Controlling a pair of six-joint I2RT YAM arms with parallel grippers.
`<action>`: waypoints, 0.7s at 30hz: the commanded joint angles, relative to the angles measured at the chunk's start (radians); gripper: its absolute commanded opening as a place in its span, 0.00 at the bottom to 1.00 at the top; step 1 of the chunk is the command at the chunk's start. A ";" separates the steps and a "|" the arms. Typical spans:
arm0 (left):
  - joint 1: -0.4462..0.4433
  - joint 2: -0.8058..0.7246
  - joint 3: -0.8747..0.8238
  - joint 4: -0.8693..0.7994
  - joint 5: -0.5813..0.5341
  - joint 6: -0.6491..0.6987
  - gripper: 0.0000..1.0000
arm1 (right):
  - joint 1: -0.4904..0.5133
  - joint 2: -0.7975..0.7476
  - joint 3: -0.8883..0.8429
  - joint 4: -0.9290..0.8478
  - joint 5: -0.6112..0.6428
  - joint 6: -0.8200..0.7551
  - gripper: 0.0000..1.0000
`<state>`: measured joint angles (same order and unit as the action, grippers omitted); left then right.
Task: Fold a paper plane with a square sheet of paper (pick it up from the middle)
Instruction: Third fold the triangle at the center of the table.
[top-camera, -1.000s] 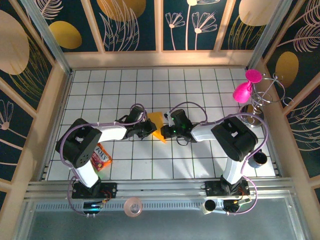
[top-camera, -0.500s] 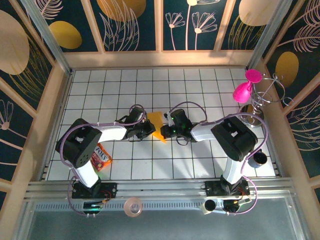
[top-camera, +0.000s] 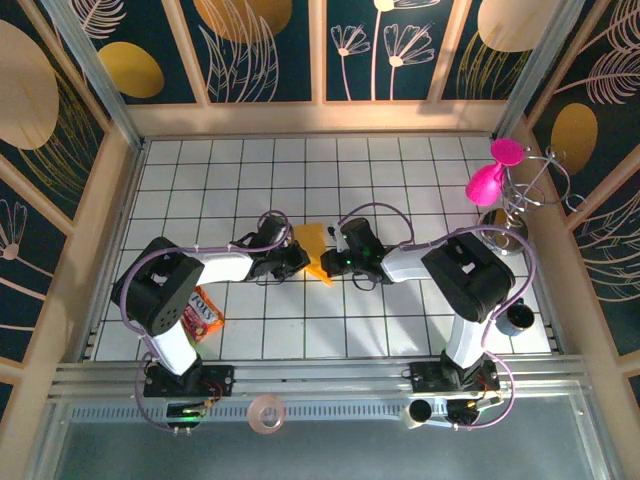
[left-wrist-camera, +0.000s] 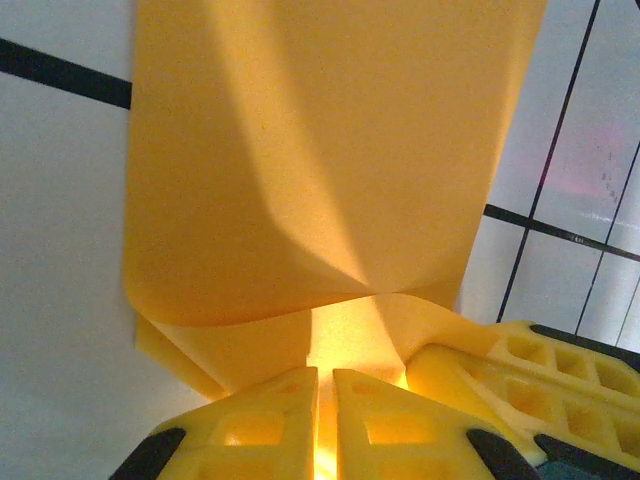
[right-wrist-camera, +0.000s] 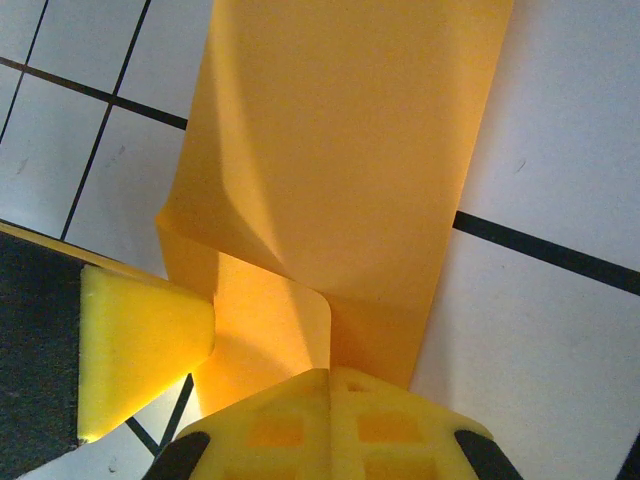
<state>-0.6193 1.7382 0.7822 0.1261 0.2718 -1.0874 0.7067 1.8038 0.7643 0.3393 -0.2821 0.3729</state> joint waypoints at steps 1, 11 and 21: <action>-0.003 0.004 -0.017 -0.035 -0.021 -0.024 0.12 | -0.006 0.027 0.014 -0.046 0.004 -0.003 0.00; -0.003 0.027 -0.030 -0.032 -0.040 -0.033 0.11 | -0.015 -0.087 0.035 -0.082 0.020 0.049 0.22; -0.005 0.038 -0.044 -0.021 -0.060 -0.044 0.09 | -0.050 -0.183 0.056 -0.224 -0.059 0.128 0.27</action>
<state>-0.6193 1.7420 0.7635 0.1394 0.2497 -1.1099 0.6510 1.6466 0.8021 0.1822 -0.2840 0.4717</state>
